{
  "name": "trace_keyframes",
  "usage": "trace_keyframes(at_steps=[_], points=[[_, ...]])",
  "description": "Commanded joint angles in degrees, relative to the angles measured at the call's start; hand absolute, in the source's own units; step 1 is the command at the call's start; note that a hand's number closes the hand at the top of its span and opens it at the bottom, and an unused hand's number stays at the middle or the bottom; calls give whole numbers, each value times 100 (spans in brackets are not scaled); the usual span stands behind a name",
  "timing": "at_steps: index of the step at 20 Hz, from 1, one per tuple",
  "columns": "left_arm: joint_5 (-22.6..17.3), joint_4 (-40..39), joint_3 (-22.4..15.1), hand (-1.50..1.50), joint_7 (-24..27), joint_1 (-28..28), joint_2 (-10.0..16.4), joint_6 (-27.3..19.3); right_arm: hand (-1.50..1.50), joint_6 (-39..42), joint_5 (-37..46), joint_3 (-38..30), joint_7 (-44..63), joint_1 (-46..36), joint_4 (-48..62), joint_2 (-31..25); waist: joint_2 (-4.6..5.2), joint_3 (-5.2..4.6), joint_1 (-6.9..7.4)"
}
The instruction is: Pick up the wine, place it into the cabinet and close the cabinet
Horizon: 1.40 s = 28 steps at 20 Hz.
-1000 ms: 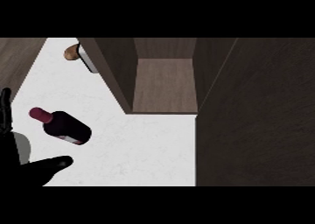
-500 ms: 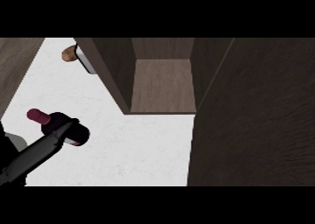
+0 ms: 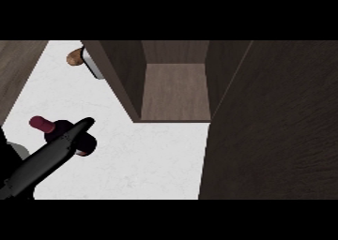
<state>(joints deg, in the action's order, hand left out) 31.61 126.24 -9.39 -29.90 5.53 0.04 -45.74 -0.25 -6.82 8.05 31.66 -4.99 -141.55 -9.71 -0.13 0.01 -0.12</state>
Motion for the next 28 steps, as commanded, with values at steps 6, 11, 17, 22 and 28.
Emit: trace_keyframes(at_steps=[6, 11, 17, 22, 28], points=[[986, -177, -5, -150, -1266, 673, -3, 40, -150, -503, -140, -267, 1549, -1003, -820, -114, -2, -2, -12], [961, 30, 434, -150, -1632, 893, -2, 353, -150, -656, -224, -522, 2181, -1444, -1019, -255, -12, -1, -18], [-87, -480, 948, -150, -687, 669, 255, -20, -150, -635, -479, -748, 2476, -1589, -1207, -330, -6, -11, -62], [9, -842, 953, -150, -372, 680, 68, -271, -150, -762, -193, -706, 2649, -2349, -681, -368, 0, -8, -16], [-510, -1113, 1027, -150, 223, 213, 92, -298, -150, -720, -298, -737, 2745, -2191, -914, -336, 0, -6, -26]])
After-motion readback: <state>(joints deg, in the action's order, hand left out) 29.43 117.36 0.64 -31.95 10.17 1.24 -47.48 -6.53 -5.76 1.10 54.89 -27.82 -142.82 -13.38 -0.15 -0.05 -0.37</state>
